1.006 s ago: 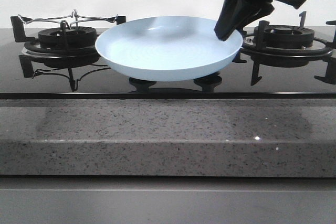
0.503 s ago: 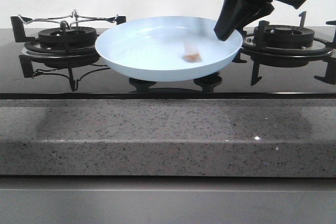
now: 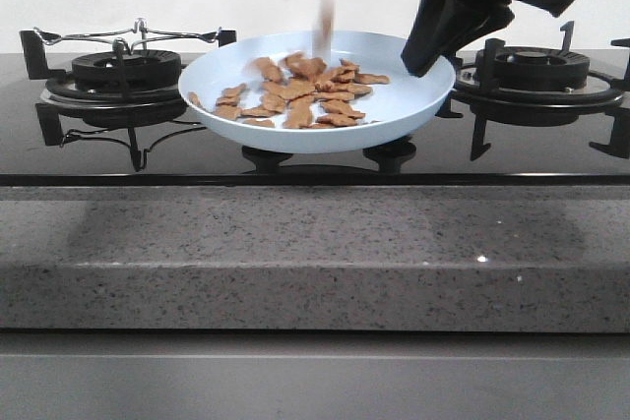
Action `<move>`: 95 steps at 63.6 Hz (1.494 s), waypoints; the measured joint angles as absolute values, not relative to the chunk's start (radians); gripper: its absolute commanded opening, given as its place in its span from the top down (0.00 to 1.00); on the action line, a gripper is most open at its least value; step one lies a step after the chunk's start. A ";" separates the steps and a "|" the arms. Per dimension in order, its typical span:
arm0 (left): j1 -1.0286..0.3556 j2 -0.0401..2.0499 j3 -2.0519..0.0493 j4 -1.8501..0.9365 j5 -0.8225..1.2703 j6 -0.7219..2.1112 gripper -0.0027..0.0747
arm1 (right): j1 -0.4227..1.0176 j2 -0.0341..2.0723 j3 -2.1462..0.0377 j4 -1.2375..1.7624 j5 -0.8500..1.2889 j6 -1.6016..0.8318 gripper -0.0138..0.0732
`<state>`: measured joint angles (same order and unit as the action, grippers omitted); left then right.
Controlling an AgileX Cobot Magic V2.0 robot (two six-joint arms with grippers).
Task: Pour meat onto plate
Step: 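Tilt the pan with the left gripper, tipping meat onto the plate, then lower the empty pan back onto its burner with the left gripper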
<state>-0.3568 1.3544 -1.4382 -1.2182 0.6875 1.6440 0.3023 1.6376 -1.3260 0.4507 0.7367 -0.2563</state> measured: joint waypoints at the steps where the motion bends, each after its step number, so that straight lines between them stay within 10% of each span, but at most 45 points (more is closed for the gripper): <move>1: -0.357 1.354 -1.438 -1.209 0.690 1.644 0.99 | 0.302 1.638 -1.326 0.451 0.737 -0.256 0.92; 59: -0.354 1.353 -1.438 -1.120 0.699 1.587 0.99 | 0.302 1.638 -1.326 0.451 0.737 -0.256 0.92; 95: 0.122 1.557 -1.438 -1.562 0.585 0.935 0.99 | 0.302 1.638 -1.326 0.451 0.737 -0.256 0.92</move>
